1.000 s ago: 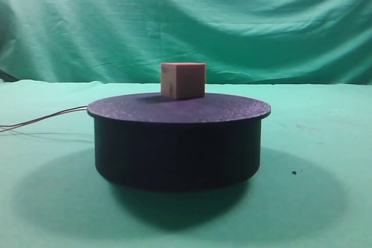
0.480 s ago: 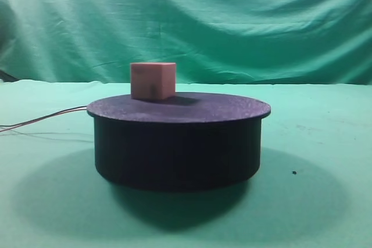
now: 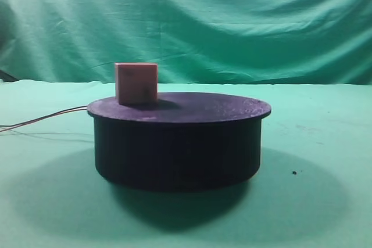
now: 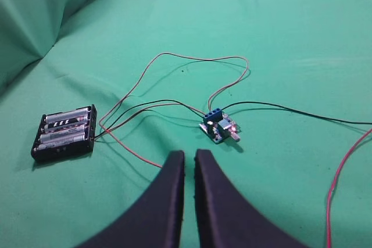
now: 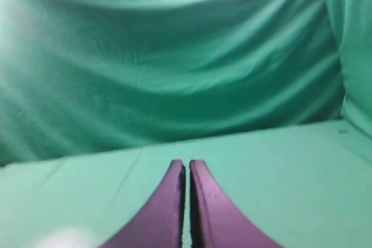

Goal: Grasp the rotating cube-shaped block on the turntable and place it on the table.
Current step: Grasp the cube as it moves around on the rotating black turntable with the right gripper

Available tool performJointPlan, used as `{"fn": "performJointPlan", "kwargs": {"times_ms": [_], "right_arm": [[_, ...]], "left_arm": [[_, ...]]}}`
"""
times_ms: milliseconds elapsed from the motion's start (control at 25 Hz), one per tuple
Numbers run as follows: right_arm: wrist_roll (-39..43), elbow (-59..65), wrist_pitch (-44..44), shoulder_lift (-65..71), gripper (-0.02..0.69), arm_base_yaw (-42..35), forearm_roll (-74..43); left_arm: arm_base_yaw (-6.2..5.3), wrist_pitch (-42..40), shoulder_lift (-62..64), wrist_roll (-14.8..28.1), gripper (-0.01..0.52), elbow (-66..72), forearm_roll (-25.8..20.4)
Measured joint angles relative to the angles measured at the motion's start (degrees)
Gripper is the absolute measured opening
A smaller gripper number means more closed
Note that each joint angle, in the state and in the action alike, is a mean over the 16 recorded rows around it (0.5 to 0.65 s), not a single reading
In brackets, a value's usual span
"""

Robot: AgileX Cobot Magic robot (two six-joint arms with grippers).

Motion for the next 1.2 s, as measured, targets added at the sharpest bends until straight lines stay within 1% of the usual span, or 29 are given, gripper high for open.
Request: {"fn": "performJointPlan", "kwargs": {"times_ms": [320,480,680,880,960,1040,1120,1200], "right_arm": [[-6.2,-6.7,13.3,13.3,0.0,0.5,1.0],[-8.3,-12.1,20.0,22.2,0.0,3.4,0.6],[-5.0,-18.9,24.9,34.2,0.0,10.8,-2.2],[0.8,-24.3,25.0,44.0,0.003,20.6,-5.7],[3.2,-25.8,24.2,47.1,0.019,24.3,-6.6],[5.4,-27.0,23.3,49.7,0.052,27.4,-7.1],[7.0,-28.1,22.3,52.0,0.106,29.7,-7.1],[7.6,-29.0,21.3,53.9,0.179,31.3,-6.3]], "left_arm": [[0.0,0.0,0.0,0.0,0.0,0.0,0.0],[0.0,0.0,0.0,0.0,0.0,0.0,0.0],[0.0,0.0,0.0,0.0,0.0,0.0,0.0],[0.0,0.0,0.0,0.0,0.0,0.0,0.0],[0.0,0.0,0.0,0.0,0.0,0.0,0.0],[0.0,0.0,0.0,0.0,0.0,0.0,0.0],[0.0,0.0,0.0,0.0,0.0,0.0,0.0],[0.0,0.0,0.0,0.0,0.0,0.0,0.0]]}}
